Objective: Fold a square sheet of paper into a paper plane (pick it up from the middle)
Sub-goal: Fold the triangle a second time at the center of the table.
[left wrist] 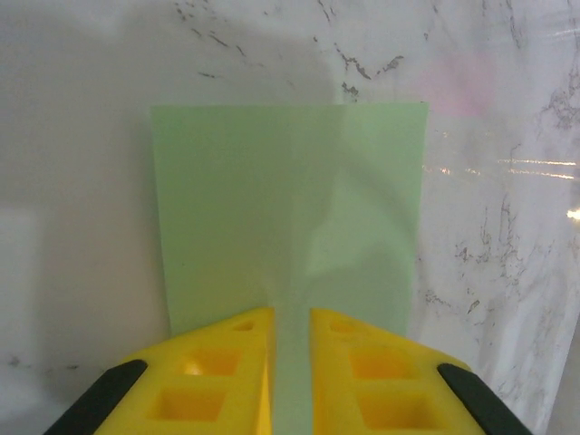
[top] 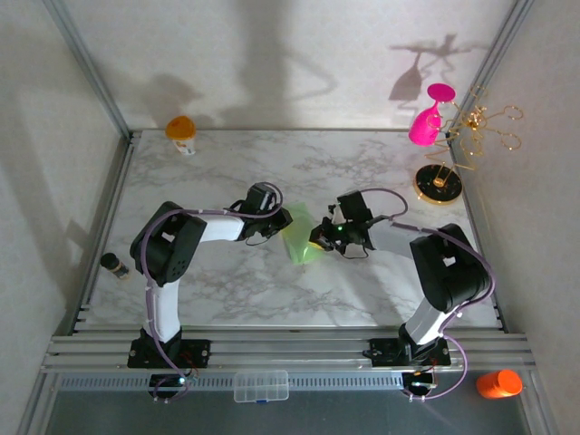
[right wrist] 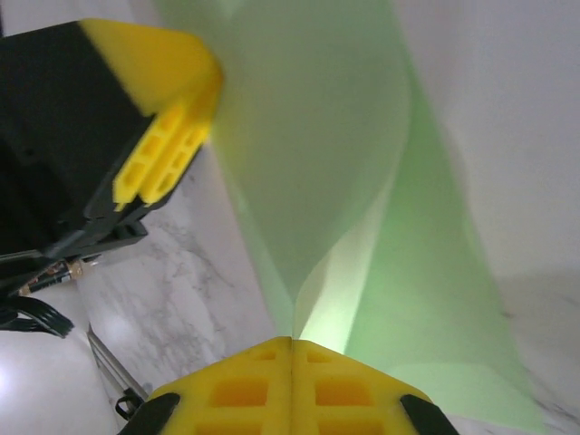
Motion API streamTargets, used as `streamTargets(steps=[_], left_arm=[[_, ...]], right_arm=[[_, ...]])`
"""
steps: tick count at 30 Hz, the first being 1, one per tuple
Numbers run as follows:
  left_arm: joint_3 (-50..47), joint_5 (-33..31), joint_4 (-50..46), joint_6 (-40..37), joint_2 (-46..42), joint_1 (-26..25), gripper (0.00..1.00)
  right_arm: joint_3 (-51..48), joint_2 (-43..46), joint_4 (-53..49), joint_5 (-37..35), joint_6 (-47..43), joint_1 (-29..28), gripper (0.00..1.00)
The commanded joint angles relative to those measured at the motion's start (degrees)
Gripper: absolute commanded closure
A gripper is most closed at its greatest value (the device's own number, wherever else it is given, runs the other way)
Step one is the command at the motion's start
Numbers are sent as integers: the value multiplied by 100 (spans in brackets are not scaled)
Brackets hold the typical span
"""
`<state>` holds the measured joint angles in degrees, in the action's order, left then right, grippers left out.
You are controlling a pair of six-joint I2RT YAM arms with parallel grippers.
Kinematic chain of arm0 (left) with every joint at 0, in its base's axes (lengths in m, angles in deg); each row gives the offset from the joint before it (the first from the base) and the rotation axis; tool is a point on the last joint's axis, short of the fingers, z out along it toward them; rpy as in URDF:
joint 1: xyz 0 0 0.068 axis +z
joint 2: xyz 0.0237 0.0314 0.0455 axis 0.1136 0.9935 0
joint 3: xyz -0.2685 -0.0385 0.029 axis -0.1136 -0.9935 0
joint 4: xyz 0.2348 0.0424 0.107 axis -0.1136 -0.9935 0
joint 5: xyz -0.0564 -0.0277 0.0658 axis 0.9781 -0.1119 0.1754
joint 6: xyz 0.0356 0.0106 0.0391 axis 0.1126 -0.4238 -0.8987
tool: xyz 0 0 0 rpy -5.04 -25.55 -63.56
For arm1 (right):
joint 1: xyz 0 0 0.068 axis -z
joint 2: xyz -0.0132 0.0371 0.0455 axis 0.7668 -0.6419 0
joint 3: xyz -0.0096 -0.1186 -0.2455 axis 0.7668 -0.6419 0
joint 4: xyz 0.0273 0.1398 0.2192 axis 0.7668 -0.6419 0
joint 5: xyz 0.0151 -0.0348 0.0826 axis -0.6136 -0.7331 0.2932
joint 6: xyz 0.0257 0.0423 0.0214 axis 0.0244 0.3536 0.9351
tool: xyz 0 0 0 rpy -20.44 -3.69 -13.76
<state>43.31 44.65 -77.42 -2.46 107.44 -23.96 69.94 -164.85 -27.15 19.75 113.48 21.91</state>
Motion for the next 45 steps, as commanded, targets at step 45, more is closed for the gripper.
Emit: streamTargets(steps=[45], left_arm=[[312, 64, -659, -311, 120, 121, 84]], right_arm=[[1079, -1546, 378, -13, -275, -405, 100]])
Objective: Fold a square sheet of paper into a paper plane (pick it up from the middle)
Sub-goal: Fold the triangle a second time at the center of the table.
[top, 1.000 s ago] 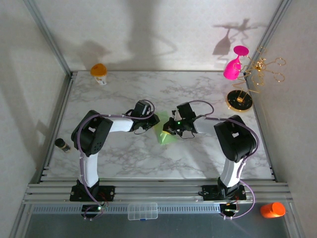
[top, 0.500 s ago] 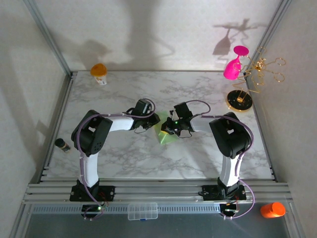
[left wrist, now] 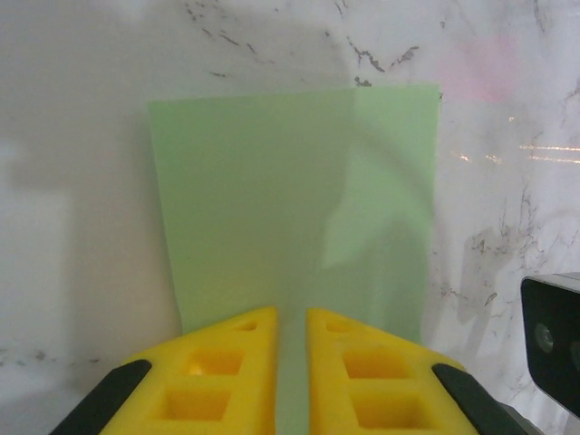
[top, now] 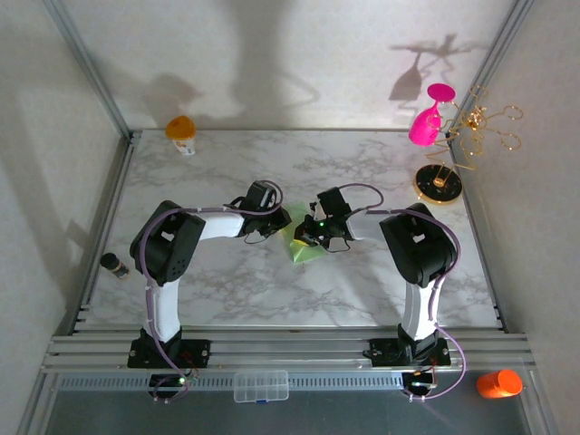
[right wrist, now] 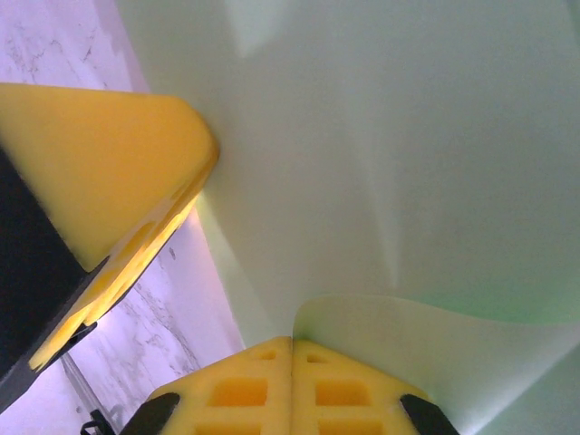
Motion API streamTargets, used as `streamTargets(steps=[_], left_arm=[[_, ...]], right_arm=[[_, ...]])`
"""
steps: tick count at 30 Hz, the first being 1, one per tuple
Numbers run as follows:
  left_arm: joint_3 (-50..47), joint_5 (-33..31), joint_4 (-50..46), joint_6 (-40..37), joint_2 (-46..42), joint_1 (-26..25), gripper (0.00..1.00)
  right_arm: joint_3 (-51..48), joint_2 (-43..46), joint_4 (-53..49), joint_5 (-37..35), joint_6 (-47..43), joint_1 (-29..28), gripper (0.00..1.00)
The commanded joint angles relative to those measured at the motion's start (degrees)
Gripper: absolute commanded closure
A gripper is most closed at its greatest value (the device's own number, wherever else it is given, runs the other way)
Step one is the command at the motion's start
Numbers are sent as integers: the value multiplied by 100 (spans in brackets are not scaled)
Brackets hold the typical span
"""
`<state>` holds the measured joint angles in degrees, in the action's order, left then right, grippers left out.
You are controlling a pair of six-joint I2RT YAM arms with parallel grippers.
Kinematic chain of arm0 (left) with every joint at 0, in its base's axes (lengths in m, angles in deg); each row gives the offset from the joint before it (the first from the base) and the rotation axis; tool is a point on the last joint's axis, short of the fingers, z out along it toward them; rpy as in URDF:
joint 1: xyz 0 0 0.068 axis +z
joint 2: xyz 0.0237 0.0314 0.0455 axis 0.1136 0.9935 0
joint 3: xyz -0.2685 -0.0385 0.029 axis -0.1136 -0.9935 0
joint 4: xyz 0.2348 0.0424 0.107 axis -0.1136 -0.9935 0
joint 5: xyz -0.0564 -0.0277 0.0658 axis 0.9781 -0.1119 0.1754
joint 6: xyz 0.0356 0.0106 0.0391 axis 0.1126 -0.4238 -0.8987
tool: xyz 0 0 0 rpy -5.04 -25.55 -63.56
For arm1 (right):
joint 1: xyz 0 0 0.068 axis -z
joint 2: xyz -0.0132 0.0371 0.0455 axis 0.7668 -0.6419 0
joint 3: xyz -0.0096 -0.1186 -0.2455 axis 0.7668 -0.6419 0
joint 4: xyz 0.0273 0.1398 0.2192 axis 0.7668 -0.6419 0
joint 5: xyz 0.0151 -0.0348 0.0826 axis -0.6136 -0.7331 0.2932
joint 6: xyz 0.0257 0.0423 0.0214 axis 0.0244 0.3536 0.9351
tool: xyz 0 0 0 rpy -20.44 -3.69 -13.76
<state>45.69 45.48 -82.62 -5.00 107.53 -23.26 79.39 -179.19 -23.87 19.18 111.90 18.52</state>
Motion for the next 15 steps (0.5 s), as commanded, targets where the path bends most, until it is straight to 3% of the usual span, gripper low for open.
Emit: streamTargets(steps=[1, 15], left_arm=[[74, -18, -133, -57, 116, 51, 84], [57, 23, -141, -45, 168, 42, 84]], right_arm=[[139, -112, 50, 52, -126, -62, 100], [129, -70, 144, 112, -174, -62, 100]])
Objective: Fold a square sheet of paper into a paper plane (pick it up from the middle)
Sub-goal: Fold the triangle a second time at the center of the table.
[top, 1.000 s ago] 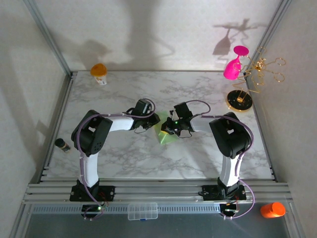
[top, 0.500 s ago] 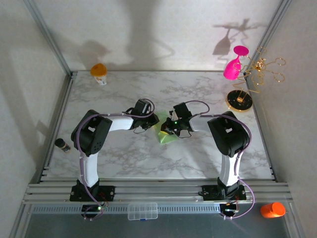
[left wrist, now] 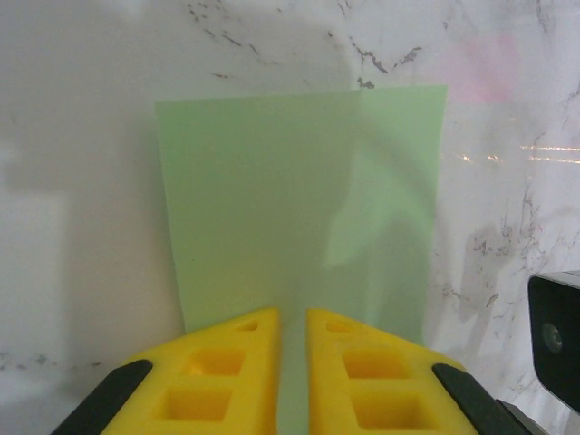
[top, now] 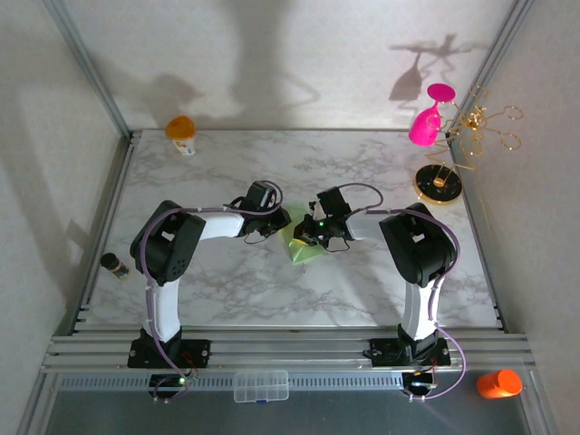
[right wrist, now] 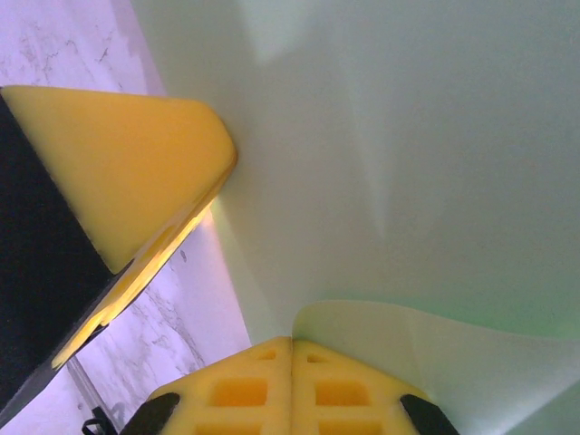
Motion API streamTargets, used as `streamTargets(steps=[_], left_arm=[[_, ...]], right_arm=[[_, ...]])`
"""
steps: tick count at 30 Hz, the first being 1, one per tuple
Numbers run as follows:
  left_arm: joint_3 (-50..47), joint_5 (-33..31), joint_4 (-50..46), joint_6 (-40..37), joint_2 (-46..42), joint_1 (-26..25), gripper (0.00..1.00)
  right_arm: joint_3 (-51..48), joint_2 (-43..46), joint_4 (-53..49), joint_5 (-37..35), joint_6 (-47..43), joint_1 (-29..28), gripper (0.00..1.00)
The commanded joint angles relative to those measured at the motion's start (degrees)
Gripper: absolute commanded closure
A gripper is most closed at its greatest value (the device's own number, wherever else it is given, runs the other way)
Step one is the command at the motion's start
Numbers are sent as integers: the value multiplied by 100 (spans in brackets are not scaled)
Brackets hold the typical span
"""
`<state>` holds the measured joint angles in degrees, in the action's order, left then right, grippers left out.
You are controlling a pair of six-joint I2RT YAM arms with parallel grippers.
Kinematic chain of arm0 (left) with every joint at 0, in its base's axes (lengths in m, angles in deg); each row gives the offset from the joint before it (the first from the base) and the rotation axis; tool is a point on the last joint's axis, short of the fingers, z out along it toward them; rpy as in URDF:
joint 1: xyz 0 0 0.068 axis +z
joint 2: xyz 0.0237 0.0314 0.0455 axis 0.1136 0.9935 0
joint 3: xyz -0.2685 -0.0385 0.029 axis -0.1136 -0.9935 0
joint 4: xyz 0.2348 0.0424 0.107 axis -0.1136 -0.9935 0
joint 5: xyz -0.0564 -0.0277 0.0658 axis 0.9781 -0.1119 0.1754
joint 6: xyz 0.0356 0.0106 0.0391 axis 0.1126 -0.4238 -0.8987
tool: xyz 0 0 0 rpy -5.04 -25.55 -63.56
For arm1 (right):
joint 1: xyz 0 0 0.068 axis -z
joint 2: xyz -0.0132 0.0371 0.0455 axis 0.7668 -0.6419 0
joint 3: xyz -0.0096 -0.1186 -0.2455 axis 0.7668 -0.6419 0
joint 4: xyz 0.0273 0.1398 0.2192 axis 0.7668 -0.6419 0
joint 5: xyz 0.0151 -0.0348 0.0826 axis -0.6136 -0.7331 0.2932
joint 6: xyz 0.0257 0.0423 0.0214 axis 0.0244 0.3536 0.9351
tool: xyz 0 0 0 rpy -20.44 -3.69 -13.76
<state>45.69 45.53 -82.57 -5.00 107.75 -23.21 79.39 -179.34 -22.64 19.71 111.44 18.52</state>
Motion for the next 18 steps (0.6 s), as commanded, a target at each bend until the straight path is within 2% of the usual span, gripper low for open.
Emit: streamTargets(steps=[1, 18], left_arm=[[55, 19, -145, -47, 151, 38, 84], [48, 65, -154, -40, 185, 38, 84]], right_arm=[[130, -66, 25, 68, -129, -64, 100], [149, -124, 80, 150, -181, -71, 100]])
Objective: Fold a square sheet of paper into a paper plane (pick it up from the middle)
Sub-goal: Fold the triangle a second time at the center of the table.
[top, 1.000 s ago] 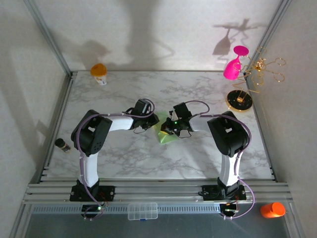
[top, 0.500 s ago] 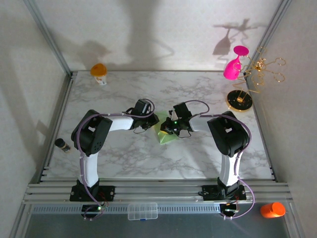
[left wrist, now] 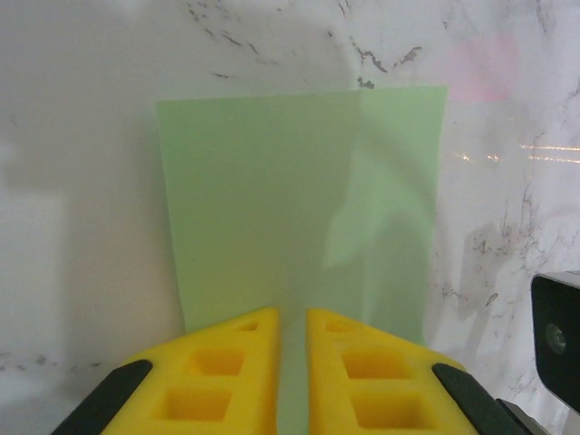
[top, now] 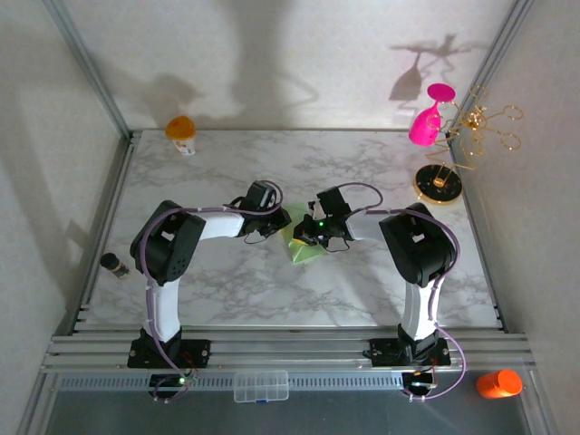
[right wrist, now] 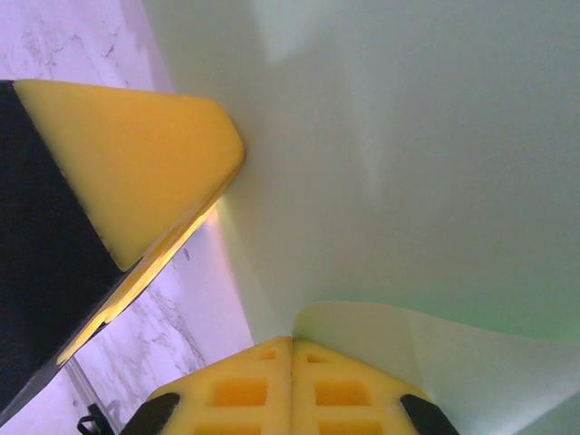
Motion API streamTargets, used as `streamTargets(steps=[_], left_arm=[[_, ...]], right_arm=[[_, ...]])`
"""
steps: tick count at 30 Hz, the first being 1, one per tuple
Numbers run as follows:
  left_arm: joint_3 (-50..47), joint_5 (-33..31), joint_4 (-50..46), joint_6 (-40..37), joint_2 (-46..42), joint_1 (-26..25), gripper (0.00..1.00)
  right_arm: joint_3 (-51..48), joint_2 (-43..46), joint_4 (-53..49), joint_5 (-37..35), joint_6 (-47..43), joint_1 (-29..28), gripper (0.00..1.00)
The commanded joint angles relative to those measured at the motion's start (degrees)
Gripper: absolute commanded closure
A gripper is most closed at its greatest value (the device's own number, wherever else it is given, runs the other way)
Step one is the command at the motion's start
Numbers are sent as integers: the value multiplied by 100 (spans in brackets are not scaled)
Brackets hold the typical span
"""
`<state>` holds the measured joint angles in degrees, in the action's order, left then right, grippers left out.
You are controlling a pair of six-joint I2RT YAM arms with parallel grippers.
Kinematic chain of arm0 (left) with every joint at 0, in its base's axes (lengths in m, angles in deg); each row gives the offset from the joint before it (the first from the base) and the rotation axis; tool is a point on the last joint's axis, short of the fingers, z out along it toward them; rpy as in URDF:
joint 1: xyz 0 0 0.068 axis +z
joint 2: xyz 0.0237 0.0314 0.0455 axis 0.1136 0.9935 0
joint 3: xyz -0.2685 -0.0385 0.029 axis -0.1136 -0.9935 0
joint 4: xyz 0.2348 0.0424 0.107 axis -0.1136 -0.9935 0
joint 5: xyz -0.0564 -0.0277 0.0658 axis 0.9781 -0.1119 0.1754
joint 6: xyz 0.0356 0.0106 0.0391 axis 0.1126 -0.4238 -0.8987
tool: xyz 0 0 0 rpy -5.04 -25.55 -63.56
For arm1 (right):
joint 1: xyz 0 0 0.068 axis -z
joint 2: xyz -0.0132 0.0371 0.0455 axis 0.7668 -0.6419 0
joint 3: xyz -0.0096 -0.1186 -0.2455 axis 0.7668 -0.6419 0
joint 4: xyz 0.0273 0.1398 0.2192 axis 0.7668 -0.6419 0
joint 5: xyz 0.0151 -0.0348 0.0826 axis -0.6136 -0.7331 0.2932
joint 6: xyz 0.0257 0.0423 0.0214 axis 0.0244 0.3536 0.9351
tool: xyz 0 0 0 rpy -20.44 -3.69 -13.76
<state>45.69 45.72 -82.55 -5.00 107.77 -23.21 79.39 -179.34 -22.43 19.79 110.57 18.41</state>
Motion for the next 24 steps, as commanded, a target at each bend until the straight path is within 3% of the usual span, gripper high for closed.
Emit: streamTargets(steps=[1, 24], left_arm=[[47, 46, -150, -40, 192, 38, 84], [56, 48, -164, -32, 167, 29, 84]], right_arm=[[146, -132, 40, 131, -96, -60, 100], [151, -237, -87, -22, -153, -61, 100]])
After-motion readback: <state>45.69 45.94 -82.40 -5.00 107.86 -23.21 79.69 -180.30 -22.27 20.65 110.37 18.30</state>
